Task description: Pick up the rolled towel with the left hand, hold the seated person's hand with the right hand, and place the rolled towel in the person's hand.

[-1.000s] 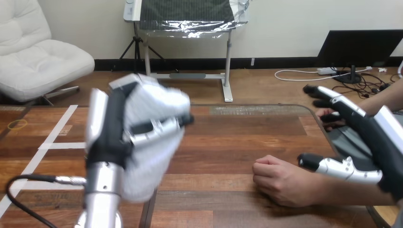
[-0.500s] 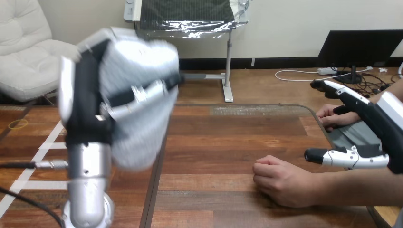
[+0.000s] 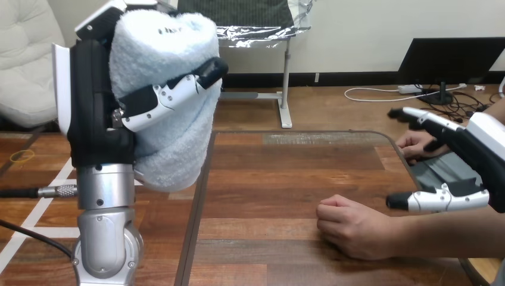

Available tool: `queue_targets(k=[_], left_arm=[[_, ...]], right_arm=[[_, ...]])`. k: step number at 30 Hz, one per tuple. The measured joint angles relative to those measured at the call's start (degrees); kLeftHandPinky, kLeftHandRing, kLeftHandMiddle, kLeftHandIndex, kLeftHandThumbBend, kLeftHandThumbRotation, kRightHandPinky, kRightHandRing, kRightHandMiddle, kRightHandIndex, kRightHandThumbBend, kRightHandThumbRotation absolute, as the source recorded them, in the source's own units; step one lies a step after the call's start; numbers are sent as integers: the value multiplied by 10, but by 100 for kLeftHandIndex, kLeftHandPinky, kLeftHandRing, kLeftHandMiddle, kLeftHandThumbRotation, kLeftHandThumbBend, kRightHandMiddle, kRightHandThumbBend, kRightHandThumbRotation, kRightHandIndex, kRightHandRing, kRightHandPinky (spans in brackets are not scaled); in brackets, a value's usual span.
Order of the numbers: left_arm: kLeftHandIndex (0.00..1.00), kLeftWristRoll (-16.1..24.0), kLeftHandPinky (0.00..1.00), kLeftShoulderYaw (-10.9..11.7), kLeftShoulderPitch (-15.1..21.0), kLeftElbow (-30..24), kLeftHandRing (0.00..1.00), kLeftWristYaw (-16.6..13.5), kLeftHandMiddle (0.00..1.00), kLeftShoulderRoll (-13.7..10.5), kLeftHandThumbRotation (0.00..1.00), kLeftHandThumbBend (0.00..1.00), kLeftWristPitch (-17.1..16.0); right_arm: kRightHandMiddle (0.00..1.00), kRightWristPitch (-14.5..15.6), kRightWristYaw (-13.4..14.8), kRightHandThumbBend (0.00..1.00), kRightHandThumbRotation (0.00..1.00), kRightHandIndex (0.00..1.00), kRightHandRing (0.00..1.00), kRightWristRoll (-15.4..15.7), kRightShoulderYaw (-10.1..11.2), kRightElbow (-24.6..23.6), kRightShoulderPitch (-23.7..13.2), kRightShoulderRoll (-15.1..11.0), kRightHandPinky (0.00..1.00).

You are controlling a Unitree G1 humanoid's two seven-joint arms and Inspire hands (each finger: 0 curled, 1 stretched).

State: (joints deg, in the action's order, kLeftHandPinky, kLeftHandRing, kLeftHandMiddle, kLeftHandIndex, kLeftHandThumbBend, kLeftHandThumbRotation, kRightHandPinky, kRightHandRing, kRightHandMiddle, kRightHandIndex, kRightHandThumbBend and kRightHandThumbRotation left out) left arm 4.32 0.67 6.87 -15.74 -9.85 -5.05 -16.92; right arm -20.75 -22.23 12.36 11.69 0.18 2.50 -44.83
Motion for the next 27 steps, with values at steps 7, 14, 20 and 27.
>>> queue_targets(k=[7,14,20,27], left_arm=[[39,-11,25,4,0,8,31,7,36,6,0,60,-8],[39,-14,25,7,0,21,31,9,36,9,0,61,-13],[39,-15,25,9,0,29,31,13,36,10,0,61,-14],[39,-14,26,9,0,32,31,16,37,10,0,60,-14]], right_arm=[[88,-1,-22,100,53,90,85,14,-7,17,0,-14,71],[87,-8,-40,100,50,88,85,23,-20,36,-1,-27,75],[86,-8,-52,100,45,86,84,37,-30,42,-4,-30,75],[85,-2,-54,100,39,84,83,57,-39,46,-7,-30,73]])
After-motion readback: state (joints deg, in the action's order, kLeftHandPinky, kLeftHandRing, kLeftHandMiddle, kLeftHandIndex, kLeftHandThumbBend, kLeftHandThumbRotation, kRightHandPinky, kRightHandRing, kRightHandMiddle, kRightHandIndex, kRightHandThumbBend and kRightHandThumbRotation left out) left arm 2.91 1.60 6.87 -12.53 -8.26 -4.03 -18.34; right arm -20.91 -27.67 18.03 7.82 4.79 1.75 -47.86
